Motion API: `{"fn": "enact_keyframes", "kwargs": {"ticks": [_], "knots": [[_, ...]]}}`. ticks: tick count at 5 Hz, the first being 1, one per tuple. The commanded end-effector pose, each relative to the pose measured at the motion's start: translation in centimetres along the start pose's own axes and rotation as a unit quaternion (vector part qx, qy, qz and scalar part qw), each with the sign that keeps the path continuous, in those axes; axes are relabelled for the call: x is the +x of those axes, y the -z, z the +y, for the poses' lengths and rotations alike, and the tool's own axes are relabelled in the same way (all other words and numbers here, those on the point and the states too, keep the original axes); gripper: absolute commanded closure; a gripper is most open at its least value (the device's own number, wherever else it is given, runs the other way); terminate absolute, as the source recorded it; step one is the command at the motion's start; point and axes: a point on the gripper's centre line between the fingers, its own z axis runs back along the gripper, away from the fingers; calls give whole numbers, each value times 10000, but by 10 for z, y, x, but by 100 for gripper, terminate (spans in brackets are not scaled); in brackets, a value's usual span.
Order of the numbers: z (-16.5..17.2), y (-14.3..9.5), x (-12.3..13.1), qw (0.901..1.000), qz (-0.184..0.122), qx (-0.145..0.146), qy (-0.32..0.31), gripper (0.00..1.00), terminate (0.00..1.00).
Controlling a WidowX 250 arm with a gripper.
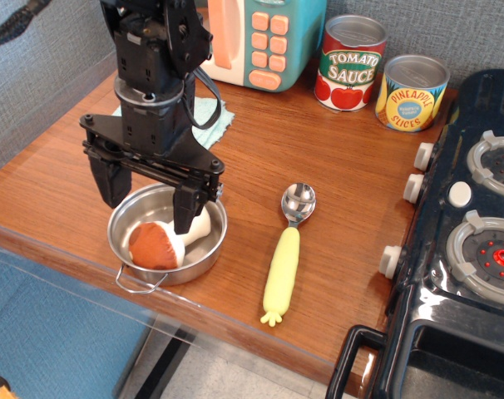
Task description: Move the blue cloth in front of the canned goods.
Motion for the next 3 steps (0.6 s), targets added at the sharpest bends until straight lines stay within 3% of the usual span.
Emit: {"fn": "enact_keyframes", "kwargs": {"ticks": [1,2,3], "knots": [[0,0,0,10000,0,0,0,0,0],[11,-7,22,9996,-27,-167,-239,0,0],[28,-17,58,9985,-114,-139,-519,0,0]]}}
